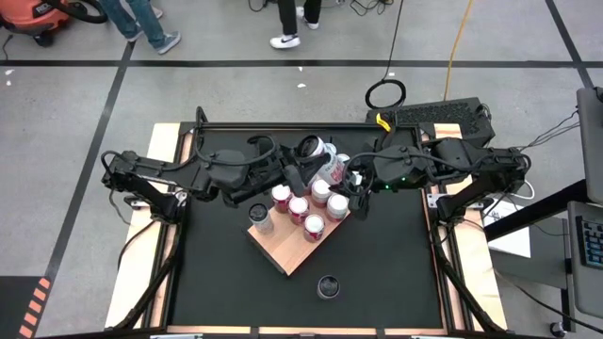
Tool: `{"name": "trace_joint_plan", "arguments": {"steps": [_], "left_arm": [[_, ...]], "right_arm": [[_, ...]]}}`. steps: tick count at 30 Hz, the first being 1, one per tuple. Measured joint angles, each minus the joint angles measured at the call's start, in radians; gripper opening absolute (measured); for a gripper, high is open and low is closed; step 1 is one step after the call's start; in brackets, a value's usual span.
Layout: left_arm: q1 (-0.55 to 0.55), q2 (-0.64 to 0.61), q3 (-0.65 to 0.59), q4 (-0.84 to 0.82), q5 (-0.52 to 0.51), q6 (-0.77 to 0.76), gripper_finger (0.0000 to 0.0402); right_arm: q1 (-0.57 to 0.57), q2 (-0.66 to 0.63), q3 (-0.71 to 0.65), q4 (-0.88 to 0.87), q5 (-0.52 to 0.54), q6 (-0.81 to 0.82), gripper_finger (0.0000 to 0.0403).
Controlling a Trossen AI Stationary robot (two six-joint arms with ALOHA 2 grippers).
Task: Place canned beverage on shelf
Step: Put the right white pink soda can on the shelf aligned with the other white pink soda can
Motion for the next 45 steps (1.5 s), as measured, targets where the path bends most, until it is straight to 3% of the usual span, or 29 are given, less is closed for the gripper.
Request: {"name": "trace_joint_plan", "arguments": {"steps": [9,14,21,29,38,45], "left_arm": [[0.000,0.000,0.000,-0.001,-0.001,0.003,0.0264],[0.000,0.000,0.000,-0.003,0.021,0.003,0.0263],[-0.002,-0.002,-0.001,0.035,0.164,0.024,0.0262],[0.000,-0.006,-0.001,0.084,0.249,0.033,0.0261],[0.000,-0.007,-0.001,0.181,0.401,0.106,0.0261],[0.000,-0.007,-0.001,0.198,0.415,0.134,0.0261]], "right_arm": [[0.000,-0.001,0.000,-0.003,-0.008,-0.006,0.0233],[-0.002,-0.003,0.000,-0.008,-0.072,-0.036,0.0258],[-0.010,-0.015,0.000,0.010,-0.296,-0.053,0.0308],[-0.021,-0.019,0.001,0.040,-0.473,-0.035,0.0327],[-0.028,-0.018,0.001,0.170,-0.637,-0.005,0.0328],[-0.028,-0.018,0.001,0.205,-0.665,-0.004,0.0300]]}}
